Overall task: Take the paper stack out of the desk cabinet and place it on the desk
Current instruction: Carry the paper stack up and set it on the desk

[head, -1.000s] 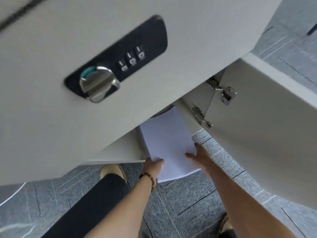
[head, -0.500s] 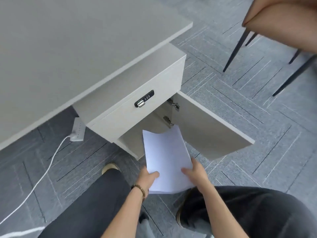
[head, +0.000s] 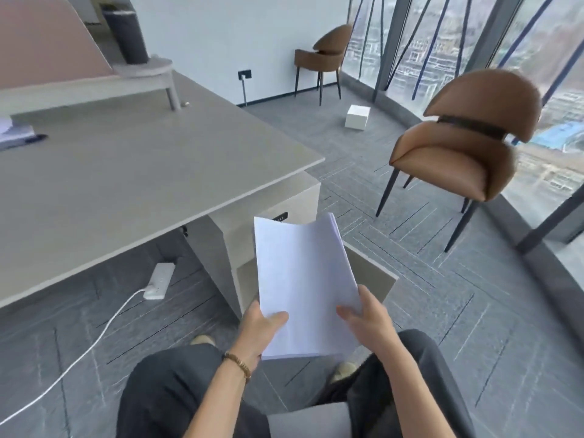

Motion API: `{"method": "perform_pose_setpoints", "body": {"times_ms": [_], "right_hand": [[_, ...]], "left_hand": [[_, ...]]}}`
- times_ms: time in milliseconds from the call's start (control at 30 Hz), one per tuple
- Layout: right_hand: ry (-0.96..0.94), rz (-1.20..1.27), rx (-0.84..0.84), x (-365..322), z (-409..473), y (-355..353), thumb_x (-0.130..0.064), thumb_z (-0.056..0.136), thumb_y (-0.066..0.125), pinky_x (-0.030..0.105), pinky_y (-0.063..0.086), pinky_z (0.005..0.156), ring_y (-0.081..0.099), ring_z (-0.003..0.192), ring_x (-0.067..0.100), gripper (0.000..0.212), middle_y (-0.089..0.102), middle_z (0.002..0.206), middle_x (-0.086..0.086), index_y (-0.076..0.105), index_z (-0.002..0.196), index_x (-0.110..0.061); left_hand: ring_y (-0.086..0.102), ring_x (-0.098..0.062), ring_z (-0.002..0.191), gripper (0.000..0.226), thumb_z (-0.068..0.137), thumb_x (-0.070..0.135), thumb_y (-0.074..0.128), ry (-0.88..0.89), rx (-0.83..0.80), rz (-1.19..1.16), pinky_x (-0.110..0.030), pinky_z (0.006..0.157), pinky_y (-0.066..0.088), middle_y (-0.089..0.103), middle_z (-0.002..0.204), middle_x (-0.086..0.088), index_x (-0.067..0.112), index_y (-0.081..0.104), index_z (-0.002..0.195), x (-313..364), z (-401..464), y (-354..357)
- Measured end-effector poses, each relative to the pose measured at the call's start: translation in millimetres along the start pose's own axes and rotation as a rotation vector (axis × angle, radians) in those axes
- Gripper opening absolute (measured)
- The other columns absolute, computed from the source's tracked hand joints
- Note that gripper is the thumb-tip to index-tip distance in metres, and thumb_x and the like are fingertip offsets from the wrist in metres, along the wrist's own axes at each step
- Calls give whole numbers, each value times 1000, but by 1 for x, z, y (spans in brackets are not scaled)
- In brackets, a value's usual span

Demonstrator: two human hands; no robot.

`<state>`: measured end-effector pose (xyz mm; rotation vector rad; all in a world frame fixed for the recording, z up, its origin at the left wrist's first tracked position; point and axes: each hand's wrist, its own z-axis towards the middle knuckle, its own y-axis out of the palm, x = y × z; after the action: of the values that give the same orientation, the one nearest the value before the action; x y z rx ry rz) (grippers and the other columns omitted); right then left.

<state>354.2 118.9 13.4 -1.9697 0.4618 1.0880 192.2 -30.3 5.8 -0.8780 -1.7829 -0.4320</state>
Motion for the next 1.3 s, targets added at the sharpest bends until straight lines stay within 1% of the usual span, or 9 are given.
{"method": "perform_pose_setpoints", "body": {"times_ms": [167, 300, 433, 567, 733, 867, 1000, 1167, 1300], "right_hand": [[-200, 34, -1, -49, -38, -19, -23, 90, 65, 27, 41, 62, 58, 79, 12, 16, 61, 85, -13, 51, 85, -29], [-335, 214, -70, -93, -67, -27, -23, 91, 66, 24, 38, 63, 54, 64, -3, 20, 62, 68, -28, 53, 81, -34], [-423, 310, -191, -132, -80, -34, -30, 89, 66, 32, 51, 72, 68, 85, 12, 10, 73, 98, -1, 64, 99, -29], [-487, 401, -313, -164, -76, -30, -18, 94, 63, 42, 58, 83, 73, 98, 22, 21, 76, 107, -1, 65, 113, -27], [-509, 470, -358, -210, -32, 3, -14, 89, 68, 45, 58, 86, 74, 97, 27, 24, 78, 107, 3, 65, 111, -22], [-514, 456, -422, -253, 15, 53, -26, 83, 67, 42, 57, 87, 74, 99, 25, 27, 77, 110, 2, 65, 110, -26], [-529, 459, -496, -287, 71, 106, -17, 91, 68, 49, 58, 89, 73, 102, 28, 24, 76, 111, 2, 63, 114, -23], [-562, 446, -542, -311, 123, 145, -19, 88, 67, 37, 57, 79, 74, 94, 23, 24, 77, 106, 2, 62, 110, -13], [-564, 434, -541, -320, 140, 157, -16, 90, 67, 51, 56, 87, 71, 102, 36, 26, 74, 112, 12, 60, 115, -12]], "left_hand": [[73, -12, 91, 33, 82, 2, 64, 175, 34, -34, -24, 69, 56, 78, 98, 7, 23, 68, 106, 56, -60, -31], [74, -9, 87, 29, 78, 4, 68, 287, 100, -107, -19, 64, 54, 78, 96, 8, 22, 70, 101, 90, -102, -56], [74, -8, 86, 29, 74, 8, 68, 371, 149, -192, -22, 68, 54, 79, 94, 9, 25, 70, 97, 114, -132, -74], [73, -21, 101, 44, 70, 13, 69, 383, 189, -274, -41, 86, 57, 77, 109, -1, 21, 68, 114, 133, -140, -96], [72, -25, 102, 38, 87, -3, 63, 391, 295, -377, -44, 87, 56, 76, 110, -2, 20, 66, 118, 158, -111, -130], [72, -27, 99, 37, 88, -1, 63, 365, 399, -422, -50, 81, 58, 77, 108, 0, 23, 66, 117, 170, -70, -175], [73, -26, 98, 32, 89, 0, 60, 322, 431, -453, -41, 79, 57, 77, 109, -5, 17, 68, 115, 175, -18, -232], [74, -24, 73, 31, 85, -12, 48, 213, 389, -454, -35, 70, 58, 78, 90, -10, 5, 70, 99, 185, 42, -290], [76, -26, 80, 22, 90, 1, 63, 168, 411, -491, -34, 64, 61, 78, 100, -14, 1, 70, 110, 193, 72, -298]]}}
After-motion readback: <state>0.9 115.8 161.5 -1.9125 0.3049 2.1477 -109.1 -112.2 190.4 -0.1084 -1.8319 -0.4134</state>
